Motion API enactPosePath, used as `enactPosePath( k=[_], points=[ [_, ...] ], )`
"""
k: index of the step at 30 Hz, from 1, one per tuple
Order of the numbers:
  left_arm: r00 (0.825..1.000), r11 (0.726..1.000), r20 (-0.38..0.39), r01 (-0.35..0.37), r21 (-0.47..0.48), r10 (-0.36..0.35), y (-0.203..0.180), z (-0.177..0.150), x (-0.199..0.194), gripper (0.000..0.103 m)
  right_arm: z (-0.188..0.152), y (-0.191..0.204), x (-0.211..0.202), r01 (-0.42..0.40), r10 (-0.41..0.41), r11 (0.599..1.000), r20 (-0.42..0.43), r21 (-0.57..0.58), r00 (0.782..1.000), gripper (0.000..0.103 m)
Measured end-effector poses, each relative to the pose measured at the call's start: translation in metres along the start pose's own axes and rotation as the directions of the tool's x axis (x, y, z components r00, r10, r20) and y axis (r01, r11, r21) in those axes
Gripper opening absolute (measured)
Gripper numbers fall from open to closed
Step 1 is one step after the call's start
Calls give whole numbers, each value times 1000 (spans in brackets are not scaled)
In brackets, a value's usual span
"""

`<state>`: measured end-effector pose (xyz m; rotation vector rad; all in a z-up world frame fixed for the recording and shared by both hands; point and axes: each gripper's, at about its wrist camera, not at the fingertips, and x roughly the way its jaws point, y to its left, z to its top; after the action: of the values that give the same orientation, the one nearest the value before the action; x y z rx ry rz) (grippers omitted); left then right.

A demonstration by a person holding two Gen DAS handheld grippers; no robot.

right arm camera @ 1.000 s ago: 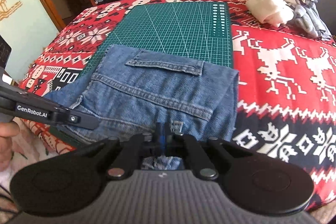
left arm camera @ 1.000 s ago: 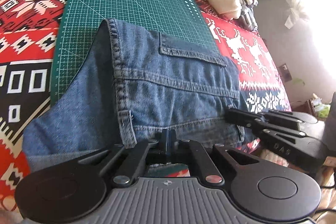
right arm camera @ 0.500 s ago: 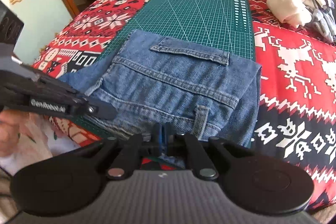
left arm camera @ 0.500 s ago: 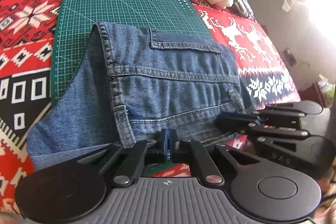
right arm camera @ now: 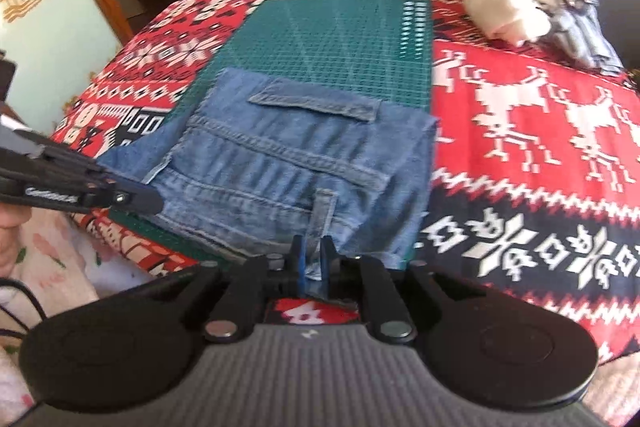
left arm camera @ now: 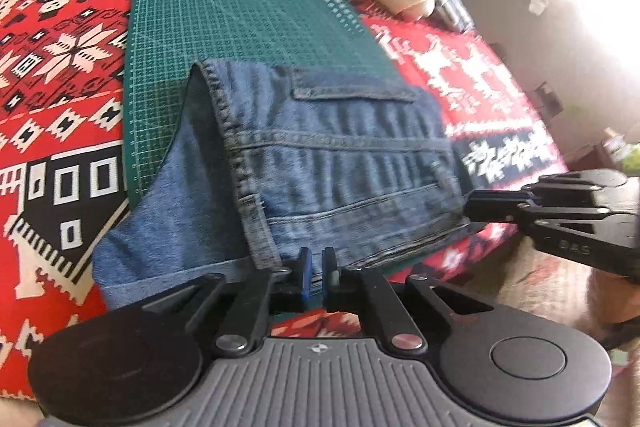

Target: Fold clothes

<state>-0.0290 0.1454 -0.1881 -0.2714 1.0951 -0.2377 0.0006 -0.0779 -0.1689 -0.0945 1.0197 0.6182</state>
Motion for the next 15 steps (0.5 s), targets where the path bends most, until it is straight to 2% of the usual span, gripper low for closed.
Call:
enactPosePath(
  k=[5,7,10,15],
  points=[
    [999,999,14,52,-2,-51,-14,8,5,4,8,-3,20,25,-24,999,-47,31,999,12],
    [998,998,-8,65,10,-65,-23,10,15,4,4,-4,27,43,-42,999,-60,28,997,12],
    [998,998,-37,51,25,-51,-28,7,26,4,-3,-7,25,42,-40,998,-49,36,998,12],
    [998,998,-38,58,-5,-58,-21,6,20,6,-4,-13,17,16,-11,998,-66,64,998,12]
  ],
)
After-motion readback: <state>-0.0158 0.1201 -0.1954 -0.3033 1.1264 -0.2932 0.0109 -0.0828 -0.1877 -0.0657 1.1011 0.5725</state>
